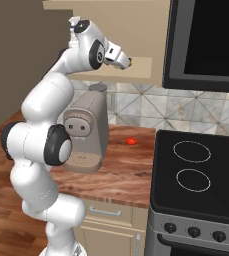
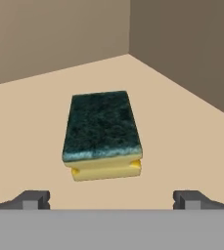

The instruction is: Pick the spray and sponge from the cabinet and place them on the counter.

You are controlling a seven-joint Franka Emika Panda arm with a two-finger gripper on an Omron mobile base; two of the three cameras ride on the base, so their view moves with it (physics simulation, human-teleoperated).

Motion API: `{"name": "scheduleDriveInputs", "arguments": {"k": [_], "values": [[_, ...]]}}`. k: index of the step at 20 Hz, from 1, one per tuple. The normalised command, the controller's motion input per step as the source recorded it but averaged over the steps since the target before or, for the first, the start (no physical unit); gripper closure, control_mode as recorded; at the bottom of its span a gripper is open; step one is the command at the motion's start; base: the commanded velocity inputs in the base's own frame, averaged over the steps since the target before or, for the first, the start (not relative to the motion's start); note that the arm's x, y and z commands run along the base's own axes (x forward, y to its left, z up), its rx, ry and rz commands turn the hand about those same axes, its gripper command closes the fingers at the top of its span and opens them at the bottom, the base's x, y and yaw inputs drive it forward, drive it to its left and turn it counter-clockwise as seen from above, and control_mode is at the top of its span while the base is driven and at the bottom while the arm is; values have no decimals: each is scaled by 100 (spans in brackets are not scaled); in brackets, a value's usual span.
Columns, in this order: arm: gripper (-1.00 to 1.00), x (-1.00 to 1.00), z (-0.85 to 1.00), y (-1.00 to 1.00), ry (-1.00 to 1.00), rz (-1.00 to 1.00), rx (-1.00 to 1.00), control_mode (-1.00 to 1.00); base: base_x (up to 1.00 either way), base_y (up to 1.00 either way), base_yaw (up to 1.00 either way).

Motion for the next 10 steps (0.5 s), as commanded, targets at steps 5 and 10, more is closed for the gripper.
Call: {"name": "scheduleDriveInputs", "arguments": {"k": [5,10], "values": [[-100,17,0,-1,0,0,0,-100,0,0,0],[-100,13,0,-6,0,0,0,-100,0,0,0]]}}
